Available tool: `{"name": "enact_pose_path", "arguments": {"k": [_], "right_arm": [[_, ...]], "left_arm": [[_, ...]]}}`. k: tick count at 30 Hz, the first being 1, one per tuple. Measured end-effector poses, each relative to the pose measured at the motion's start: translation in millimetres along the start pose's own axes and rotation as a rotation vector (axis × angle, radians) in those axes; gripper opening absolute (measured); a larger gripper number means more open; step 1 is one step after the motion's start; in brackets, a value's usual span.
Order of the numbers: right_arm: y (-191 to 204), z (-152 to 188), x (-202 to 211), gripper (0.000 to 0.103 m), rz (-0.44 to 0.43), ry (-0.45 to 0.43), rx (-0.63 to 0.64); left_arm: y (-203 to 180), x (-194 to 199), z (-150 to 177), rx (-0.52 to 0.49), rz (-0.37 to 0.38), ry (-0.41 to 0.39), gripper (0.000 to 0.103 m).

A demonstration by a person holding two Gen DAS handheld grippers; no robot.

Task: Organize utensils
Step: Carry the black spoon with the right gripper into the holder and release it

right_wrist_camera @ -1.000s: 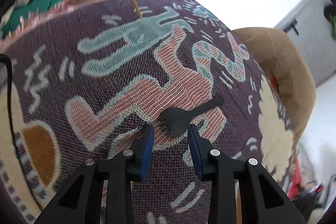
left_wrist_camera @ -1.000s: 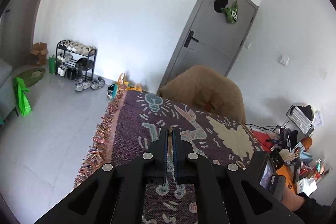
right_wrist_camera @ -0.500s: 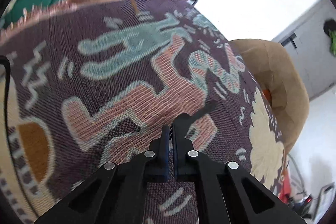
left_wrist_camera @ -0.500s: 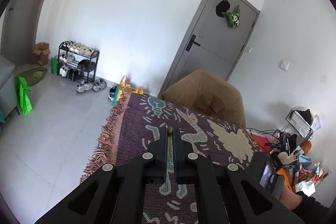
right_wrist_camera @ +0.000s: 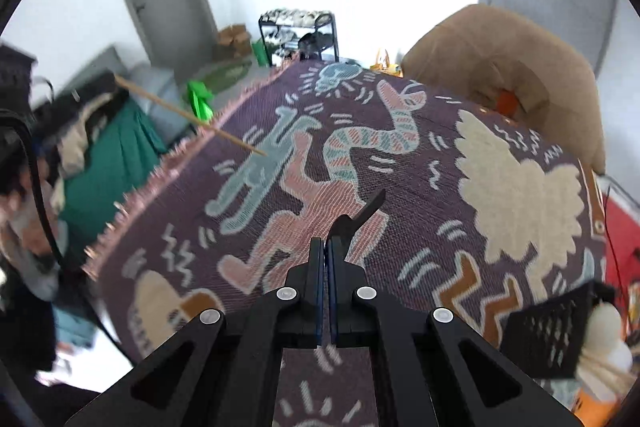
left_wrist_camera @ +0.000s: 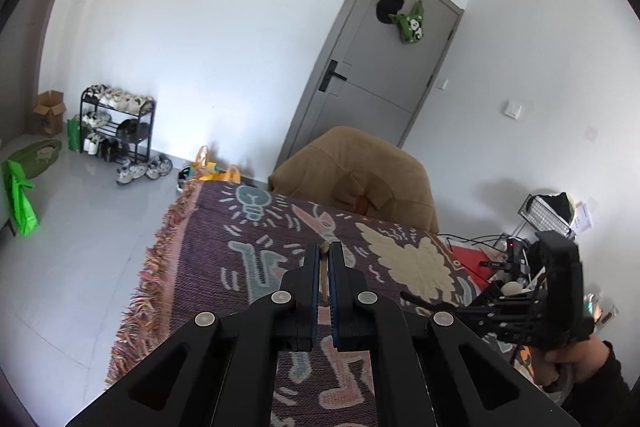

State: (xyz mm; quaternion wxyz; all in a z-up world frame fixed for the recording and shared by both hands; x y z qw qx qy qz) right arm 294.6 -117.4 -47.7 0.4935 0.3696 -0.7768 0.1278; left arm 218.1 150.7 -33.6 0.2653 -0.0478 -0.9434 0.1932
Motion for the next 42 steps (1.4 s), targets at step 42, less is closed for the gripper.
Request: {"name": "enact_pose_path", "arguments": {"k": [42], "right_arm": [[-156.8, 35.1, 140.1, 0.002, -0.069, 0.05, -0.649]], "left_arm": [[-160.5, -59.0, -17.9, -0.204, 0.254, 0.052, 0.004]]}}
Point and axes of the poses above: each gripper's, at about its wrist camera, not at the fingertips, and x roughly against the way its jaws point, y to its left, z to its underside, the point moved 4 cm from there along -x, roughly the way its jaws point, and after that the axes turned 6 degrees about y, right-handed, at the moved point
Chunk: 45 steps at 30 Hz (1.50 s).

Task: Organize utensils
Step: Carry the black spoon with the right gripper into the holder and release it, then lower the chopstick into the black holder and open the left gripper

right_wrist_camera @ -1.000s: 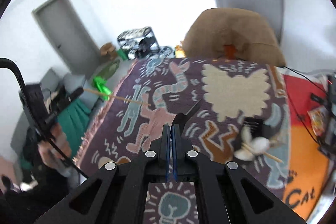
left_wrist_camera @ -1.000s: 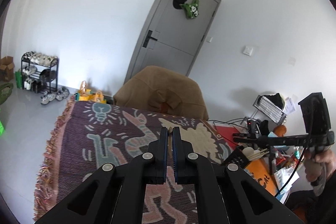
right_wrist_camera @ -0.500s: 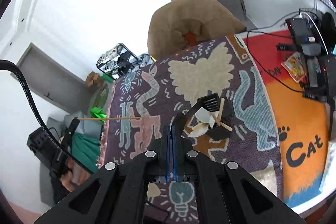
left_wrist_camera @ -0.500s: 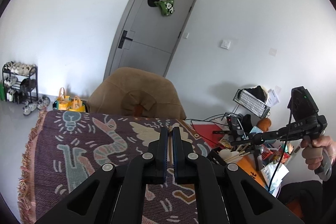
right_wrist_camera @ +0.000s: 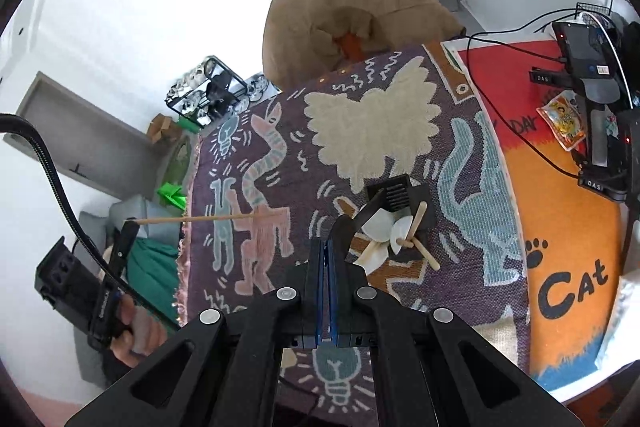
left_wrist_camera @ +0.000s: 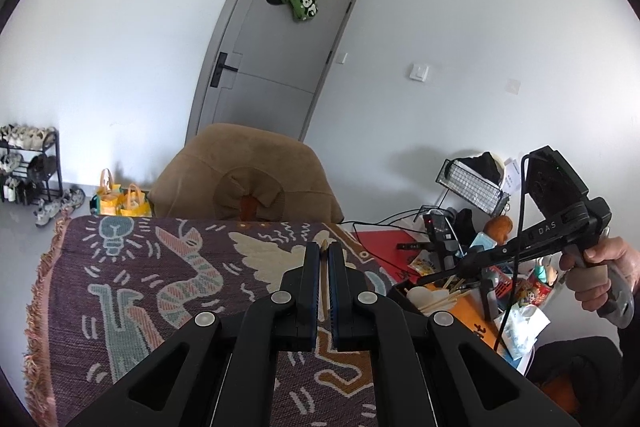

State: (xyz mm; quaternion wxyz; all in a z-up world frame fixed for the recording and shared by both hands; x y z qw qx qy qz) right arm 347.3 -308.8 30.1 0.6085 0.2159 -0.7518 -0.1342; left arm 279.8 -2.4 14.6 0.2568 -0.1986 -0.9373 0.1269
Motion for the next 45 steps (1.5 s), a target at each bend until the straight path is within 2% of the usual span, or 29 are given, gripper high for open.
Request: {"name": "enact_pose_path", "arguments": {"k": [15, 16, 17, 19, 23, 29, 30, 32, 40, 43, 45], "right_arm": [[-19.2, -5.5, -15.8, 0.004, -0.009, 0.043, -0.057], [-20.5, -6.1, -14.3, 0.01, -0.007, 0.037, -0.058], [-21.2, -6.4, -11.7, 0.028, -0.007, 0.025, -0.061], [-21.8, -7.2, -4.9, 0.05, -0.015, -0.019, -0.048], [-28.6, -4.2, 2.7, 0.053, -0.065, -0.066, -0.065], [-35.7, 16.1, 10.5, 0.054, -0.07, -0.138, -0.018], [-36.7, 20.5, 12.0, 0.055, -0.072, -0.15, -0.006], [-40.3, 30.3, 17.1, 0.064, -0.069, -0.188, 0.014], [-64.8, 69.6, 33.2, 0.068, -0.029, -0.336, 0.004], [-73.4, 83.7, 28.9, 0.081, -0.018, -0.368, -0.012], [-79.7, 94.4, 24.9, 0.081, 0.002, -0.399, -0.02]], "left_arm": [[-28.1, -24.5, -16.8, -0.042, 0.042, 0.019, 0.004], [-31.4, -26.2, -17.9, -0.045, 0.048, 0.021, 0.004], [-35.4, -28.4, -19.3, -0.05, 0.054, 0.024, 0.004], [-44.7, -34.3, -22.5, -0.061, 0.066, 0.034, 0.004], [-63.0, -41.4, -28.7, -0.093, 0.09, 0.041, 0.004], [-89.4, -54.1, -38.6, -0.145, 0.112, 0.052, 0.004], [-95.0, -56.6, -40.1, -0.159, 0.112, 0.055, 0.004], [-104.0, -61.1, -42.1, -0.182, 0.116, 0.061, 0.004], [-141.3, -82.0, -46.2, -0.298, 0.104, 0.09, 0.004], [-151.4, -92.9, -43.9, -0.33, 0.101, 0.123, 0.004], [-157.4, -100.7, -41.3, -0.353, 0.095, 0.144, 0.004]]}}
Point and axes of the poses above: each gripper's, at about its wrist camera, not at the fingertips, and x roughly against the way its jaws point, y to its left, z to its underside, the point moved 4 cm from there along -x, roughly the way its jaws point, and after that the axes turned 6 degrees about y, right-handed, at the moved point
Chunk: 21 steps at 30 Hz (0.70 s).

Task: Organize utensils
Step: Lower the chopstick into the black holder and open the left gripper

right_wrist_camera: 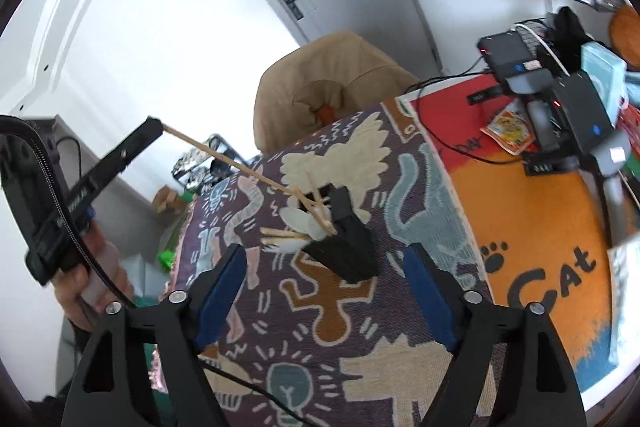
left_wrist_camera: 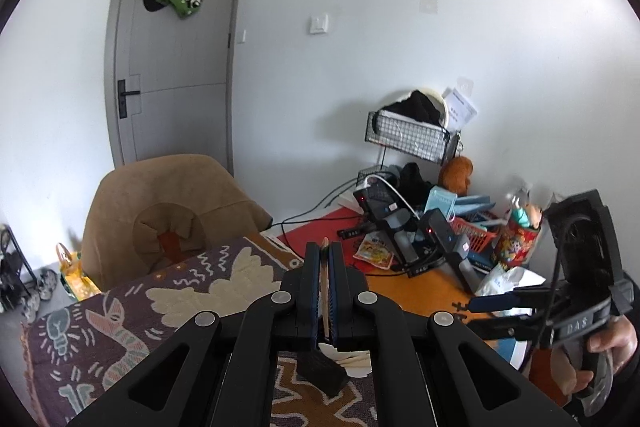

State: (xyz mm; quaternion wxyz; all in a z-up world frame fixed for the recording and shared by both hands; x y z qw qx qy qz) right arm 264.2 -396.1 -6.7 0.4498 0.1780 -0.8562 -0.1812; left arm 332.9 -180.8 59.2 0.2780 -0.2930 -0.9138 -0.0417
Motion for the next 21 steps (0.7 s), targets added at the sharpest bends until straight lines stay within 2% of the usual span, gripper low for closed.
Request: {"name": "enact_pose_path", "arguments": {"k": [5, 9, 12, 14, 15, 16, 17, 18, 21], "right_arm": [[-15.3, 33.1, -10.8, 0.081, 0.103, -0.091, -0.026], [-23.4, 54.7, -28.3, 0.081, 0.111, -0.108, -0.064], [-25.9, 64.8, -34.0, 0.081, 0.105, -0.111, -0.072], [-27.8, 70.0, -34.9, 0.081, 0.096, -0.108, -0.081], [-28.8, 72.8, -34.6, 0.081, 0.101, -0.111, -0.082], [-29.5, 75.1, -33.6, 0.081, 0.112, -0.115, -0.082], [-29.3, 77.3, -33.5, 0.081, 0.116, -0.117, -0.081], [-29.8, 79.1, -31.6, 0.081, 0.116, -0.121, -0.081], [-29.1, 83.3, -26.9, 0.081, 0.118, -0.131, -0.082]], "left_arm": [[-8.2, -16.4, 1.1, -0.032, -0.018, 0.047, 0.004], [-10.0, -26.2, 3.5, -0.032, -0.029, 0.084, 0.004], [-14.7, -29.3, 6.4, -0.025, 0.006, 0.11, 0.005], [-16.3, -29.0, 9.8, -0.02, 0.011, 0.13, 0.018], [-16.7, -27.9, 11.6, -0.017, 0.006, 0.131, 0.04], [-15.4, -23.7, 14.4, -0.009, -0.002, 0.118, 0.068], [-14.0, -19.0, 16.0, -0.002, -0.01, 0.099, 0.077], [-12.4, -14.1, 17.4, 0.004, -0.018, 0.079, 0.083], [-5.9, -1.9, 25.8, 0.026, -0.031, 0.074, 0.084]]}}
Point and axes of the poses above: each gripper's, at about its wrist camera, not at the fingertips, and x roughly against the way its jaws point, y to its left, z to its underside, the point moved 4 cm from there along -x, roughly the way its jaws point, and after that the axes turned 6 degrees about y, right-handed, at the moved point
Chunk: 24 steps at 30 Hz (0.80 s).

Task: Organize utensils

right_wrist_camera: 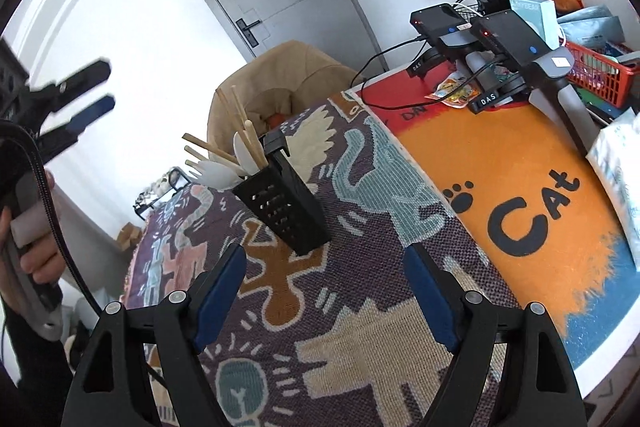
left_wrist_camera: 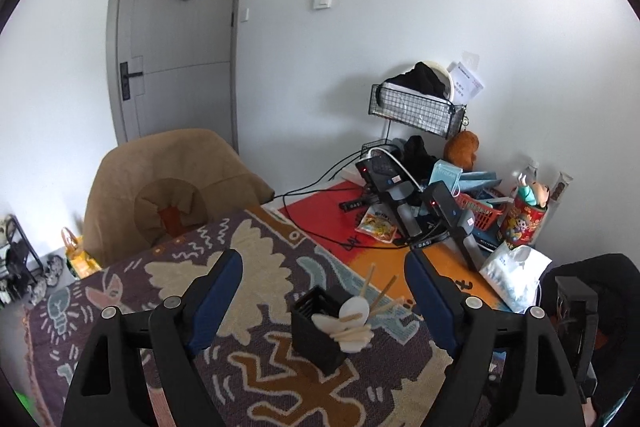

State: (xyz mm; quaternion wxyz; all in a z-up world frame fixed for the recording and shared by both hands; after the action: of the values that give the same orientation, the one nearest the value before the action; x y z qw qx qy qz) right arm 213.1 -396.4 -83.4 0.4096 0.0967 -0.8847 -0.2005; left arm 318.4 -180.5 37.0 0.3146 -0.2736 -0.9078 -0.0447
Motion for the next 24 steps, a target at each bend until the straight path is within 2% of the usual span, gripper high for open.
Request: {"name": "enact_pose_path", "arguments": {"k": [5, 6, 8, 9, 10, 15, 24], "right_arm": [[11.5, 7.7, 9.2, 0.083, 0.027, -0.002, 0.042], [16.3, 9.9, 12.3, 0.085, 0.031, -0.005, 0.058], [23.7, 13.2, 16.9, 0.099, 0.04, -0.011, 0.081], [27.9, 14.6, 19.6, 0.101, 0.039, -0.015, 0.093], [32.3, 15.8, 22.5, 0.101, 0.035, -0.019, 0.105], [50.7, 19.4, 34.4, 0.102, 0.013, -0.036, 0.14], [83.3, 28.8, 52.7, 0.102, -0.028, -0.037, 0.218]], "left_arm": [[13.6, 21.1, 24.1, 0.052, -0.028, -0.012, 0.084], [14.8, 24.0, 28.1, 0.057, -0.035, -0.015, 0.084], [19.0, 34.4, 39.4, 0.077, -0.058, -0.023, 0.088], [20.3, 39.8, 44.3, 0.089, -0.066, -0.031, 0.092], [21.3, 45.2, 49.0, 0.1, -0.074, -0.039, 0.096], [26.9, 73.4, 73.0, 0.149, -0.119, -0.071, 0.101], [24.5, 113.8, 109.1, 0.212, -0.188, -0.081, 0.102]]}}
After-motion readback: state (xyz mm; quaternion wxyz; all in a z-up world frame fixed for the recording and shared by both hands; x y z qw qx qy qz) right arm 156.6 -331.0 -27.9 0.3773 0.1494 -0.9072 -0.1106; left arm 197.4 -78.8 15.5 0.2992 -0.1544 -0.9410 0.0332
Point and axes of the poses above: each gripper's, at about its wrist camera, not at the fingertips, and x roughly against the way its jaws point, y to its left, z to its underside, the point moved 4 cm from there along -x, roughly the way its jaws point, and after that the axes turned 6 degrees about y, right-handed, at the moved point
